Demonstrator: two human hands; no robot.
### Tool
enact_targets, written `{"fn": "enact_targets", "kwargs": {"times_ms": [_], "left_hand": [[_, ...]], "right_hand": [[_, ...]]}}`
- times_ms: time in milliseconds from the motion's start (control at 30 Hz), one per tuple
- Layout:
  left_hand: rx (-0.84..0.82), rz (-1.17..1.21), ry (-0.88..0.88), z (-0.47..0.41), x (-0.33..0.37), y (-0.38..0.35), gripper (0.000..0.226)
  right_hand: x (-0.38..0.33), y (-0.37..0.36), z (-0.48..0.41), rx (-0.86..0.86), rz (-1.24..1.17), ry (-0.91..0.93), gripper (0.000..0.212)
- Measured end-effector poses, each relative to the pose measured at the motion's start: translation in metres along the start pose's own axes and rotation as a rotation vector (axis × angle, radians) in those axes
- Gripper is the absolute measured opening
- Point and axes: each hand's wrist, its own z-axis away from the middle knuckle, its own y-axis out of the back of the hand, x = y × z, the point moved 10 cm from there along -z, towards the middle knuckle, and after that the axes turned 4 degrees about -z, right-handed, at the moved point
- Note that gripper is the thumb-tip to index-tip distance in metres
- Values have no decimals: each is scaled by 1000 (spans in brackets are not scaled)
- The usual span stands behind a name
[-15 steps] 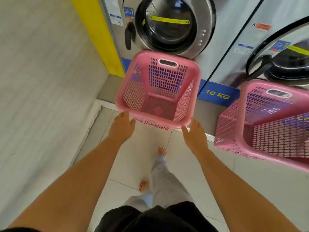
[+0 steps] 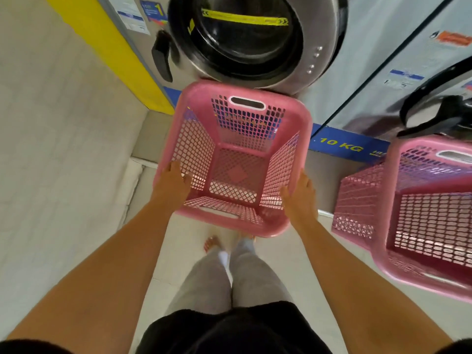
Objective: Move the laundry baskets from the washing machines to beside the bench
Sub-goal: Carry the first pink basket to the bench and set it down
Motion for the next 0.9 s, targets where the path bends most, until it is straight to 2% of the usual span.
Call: {"fn": "enact_targets", "kwargs": {"times_ms": [300, 567, 733, 900], "left_hand": [[43, -31, 9, -65, -7, -9, 65], [-5, -14, 2, -115, -29, -17, 71], [38, -6, -161, -137, -18, -13, 76], [89, -26, -115, -143, -22, -16, 76]], "right_hand": [[13, -20, -38, 22, -29, -109, 88], [27, -38, -51, 51, -37, -101, 91], [36, -39, -55, 143, -48, -59, 86], [39, -39, -56, 194, -60, -71, 85]]}}
